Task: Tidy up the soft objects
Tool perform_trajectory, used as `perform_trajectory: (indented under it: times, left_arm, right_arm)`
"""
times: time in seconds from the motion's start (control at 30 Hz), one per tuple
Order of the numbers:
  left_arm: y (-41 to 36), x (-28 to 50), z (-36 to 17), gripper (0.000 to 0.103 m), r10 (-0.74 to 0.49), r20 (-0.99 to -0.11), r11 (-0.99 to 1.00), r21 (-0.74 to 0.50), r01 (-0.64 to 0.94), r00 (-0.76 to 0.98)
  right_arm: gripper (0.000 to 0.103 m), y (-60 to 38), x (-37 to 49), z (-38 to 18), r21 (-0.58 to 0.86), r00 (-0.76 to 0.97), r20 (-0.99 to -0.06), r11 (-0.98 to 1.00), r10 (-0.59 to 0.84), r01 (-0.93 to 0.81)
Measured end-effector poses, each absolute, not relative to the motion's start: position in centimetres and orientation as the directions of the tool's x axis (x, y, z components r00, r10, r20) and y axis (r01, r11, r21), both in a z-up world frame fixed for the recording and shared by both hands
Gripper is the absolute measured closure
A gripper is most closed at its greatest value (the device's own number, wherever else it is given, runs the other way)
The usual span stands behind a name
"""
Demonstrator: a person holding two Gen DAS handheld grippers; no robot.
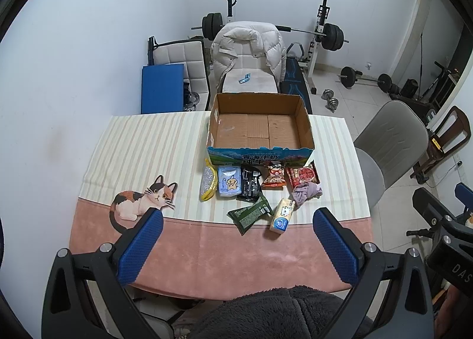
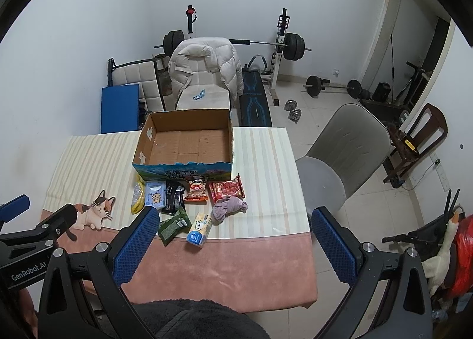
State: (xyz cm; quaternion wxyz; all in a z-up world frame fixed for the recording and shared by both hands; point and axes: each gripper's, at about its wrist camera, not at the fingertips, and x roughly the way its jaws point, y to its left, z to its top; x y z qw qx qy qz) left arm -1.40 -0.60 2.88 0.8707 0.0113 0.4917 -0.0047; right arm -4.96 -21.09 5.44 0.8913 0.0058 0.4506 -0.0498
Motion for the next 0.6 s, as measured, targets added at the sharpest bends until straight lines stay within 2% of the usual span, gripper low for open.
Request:
perform_trajectory:
  times: [0.23, 0.37, 0.5, 0.6]
  left_arm:
    - [-0.9, -1.1, 2.4, 0.0, -0.005, -0.856, 1.0, 0.009, 0.023, 0.517]
    - [-0.2, 1.2, -0.4, 0.0, 0.001, -0.867, 1.0, 0.014, 0.022, 0.498]
    - [1.2, 5.1, -6.1, 0.0, 0.047, -0.905, 0.999, 0.05, -0.004, 0.423]
    - [2.0, 8.1, -11.9, 0.0, 0.087, -0.935, 0.995, 0.097, 0.01, 0.345]
  right_arm:
    - [0.0, -21.1, -4.9, 5.5, -0.028, 0.589, -0.805, 0.996, -0.075, 0.088]
    - [0.0, -21.7, -3.4, 4.0, 0.032, 0.569, -0.822, 0.995, -0.026, 0.093]
    - [0.0, -22.4, 0.7, -1.5, 0.103, 0.479, -0.877, 0.99, 0.045, 0.096]
    - [0.0, -22.8, 4.7, -8.6, 0.191, 0.352, -0.926, 0.974, 0.138, 0.119]
